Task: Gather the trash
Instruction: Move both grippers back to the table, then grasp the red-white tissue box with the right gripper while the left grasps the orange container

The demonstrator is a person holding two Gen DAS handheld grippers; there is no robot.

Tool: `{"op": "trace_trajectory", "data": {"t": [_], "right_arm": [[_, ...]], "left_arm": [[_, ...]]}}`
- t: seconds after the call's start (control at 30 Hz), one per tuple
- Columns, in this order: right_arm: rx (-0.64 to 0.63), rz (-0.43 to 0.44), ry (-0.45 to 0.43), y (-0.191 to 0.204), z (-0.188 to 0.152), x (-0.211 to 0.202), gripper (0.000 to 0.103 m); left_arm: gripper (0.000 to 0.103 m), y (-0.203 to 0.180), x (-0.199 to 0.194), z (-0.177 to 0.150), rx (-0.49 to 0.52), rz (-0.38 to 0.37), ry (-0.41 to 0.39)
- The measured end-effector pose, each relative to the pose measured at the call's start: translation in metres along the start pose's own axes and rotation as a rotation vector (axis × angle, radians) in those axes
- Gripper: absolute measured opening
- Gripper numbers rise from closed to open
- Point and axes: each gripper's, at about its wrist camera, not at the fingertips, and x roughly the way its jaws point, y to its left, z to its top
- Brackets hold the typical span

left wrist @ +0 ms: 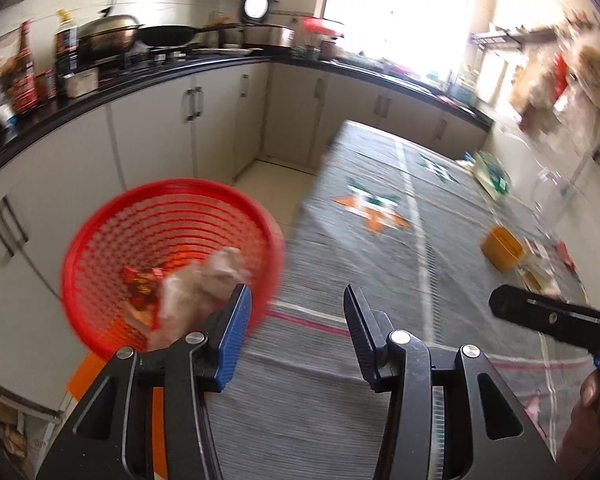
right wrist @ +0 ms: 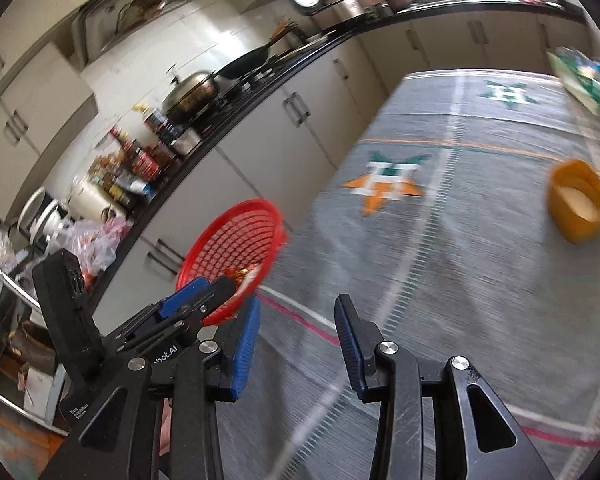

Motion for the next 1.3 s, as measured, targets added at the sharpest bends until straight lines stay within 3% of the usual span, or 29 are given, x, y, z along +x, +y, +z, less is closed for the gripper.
{"op": "trace_trajectory", "data": {"t": [0.2,0.33,0.5,0.7,1.07,1.1,1.17,1.2,1.3], "right_arm": [[0.109,-0.104,-0.100,-0.073,-0.009,-0.074,0.042],[0.233,-0.235,-0.185,-0.143,-0.012,-0.135,0.042],[0.374,-0.338,-0.227,-0.213,-0.021,-0.184,0.047],[0.533,-0.253,-0.205,-0.269,-0.037,-0.188,0.048],[0.479,-0.034,-0.108,-0.250,-0.038,-0.149,0.048],[0.447,-0.040,-0.098,-0.241,-0.036,-0.146,0.045],[0.409,-0.017,-0.091,-0.229,-0.032,-0.141,0.022],[0.391,0.003,-0.084,-0.220,-0.029,-0.139,0.016],[0.341,0.000,-0.107,-0.205,-0.024,-0.140,0.009]], "left_arm": [[0.047,-0.059,0.003,-0.007,0.108,-0.063,0.030],[0.047,-0.092,0.003,-0.012,0.164,-0.095,0.041],[0.047,-0.119,0.005,-0.016,0.204,-0.123,0.058],[0.047,-0.138,0.007,-0.023,0.244,-0.134,0.078],[0.047,-0.146,0.009,-0.024,0.251,-0.142,0.092],[0.047,-0.147,0.010,-0.025,0.251,-0.144,0.094],[0.047,-0.148,0.011,-0.024,0.252,-0.149,0.099],[0.047,-0.150,0.011,-0.023,0.253,-0.151,0.101],[0.047,-0.154,0.013,-0.018,0.245,-0.170,0.121]]}}
